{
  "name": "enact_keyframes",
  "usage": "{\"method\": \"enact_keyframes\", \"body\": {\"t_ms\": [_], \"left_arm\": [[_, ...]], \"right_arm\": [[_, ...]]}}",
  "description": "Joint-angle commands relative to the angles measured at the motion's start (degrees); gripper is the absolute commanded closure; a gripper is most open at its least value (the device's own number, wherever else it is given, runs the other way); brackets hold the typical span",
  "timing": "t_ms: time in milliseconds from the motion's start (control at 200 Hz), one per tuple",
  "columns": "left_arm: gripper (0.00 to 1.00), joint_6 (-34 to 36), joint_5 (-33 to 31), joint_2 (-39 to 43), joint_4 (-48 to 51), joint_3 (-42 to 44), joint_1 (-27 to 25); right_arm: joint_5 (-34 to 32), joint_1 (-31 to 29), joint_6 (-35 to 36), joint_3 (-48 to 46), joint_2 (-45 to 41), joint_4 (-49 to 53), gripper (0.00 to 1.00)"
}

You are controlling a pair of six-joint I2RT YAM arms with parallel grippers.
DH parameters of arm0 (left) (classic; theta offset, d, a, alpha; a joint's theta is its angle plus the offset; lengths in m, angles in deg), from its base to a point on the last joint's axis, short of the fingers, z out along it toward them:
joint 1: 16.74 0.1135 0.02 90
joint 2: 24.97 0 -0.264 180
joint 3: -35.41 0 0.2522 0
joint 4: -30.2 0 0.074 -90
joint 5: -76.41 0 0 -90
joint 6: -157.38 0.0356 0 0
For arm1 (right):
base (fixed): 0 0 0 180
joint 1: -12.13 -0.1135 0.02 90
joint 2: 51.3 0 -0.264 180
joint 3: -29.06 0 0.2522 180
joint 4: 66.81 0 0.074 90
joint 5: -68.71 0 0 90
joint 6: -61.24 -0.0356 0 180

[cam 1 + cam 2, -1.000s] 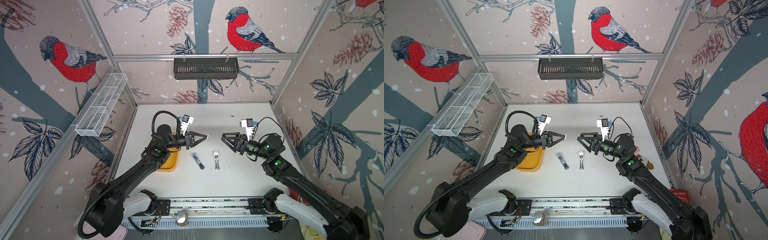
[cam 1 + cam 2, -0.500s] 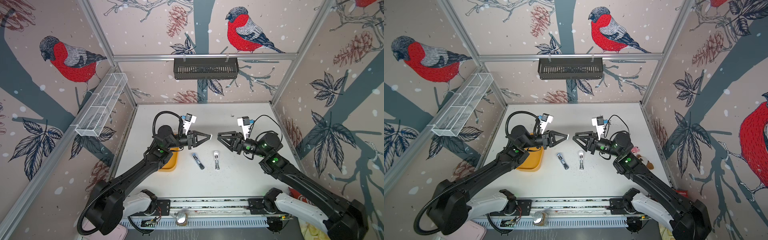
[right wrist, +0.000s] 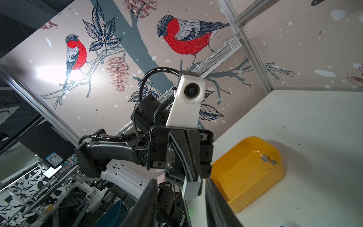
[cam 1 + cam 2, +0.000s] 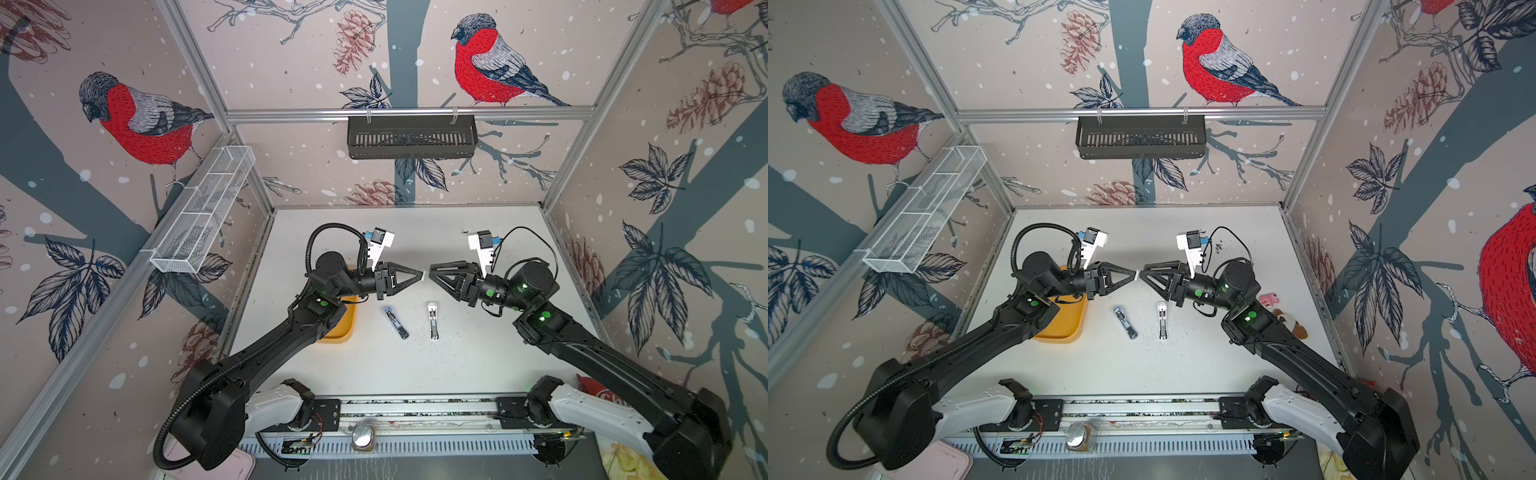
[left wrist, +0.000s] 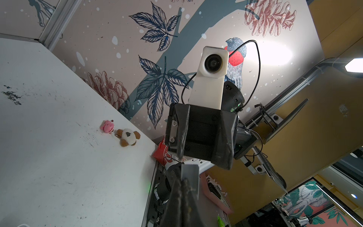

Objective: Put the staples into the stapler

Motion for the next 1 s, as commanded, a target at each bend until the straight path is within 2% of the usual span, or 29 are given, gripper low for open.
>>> {"method": "enact_keyframes", "body": {"t_ms": [0, 996], "left_arm": [[1.00, -0.9, 0.9, 0.1, -3.6, -0.2, -0.2], [1.00, -1.1, 0.7, 0.3, -4.3, -0.1, -1.0]], "right_arm": [[0.2, -0.1, 1.1, 0.6, 0.3, -2.3, 0.60], [0.6, -0.8, 0.0, 0.4, 2.4, -4.9, 0.69]]}}
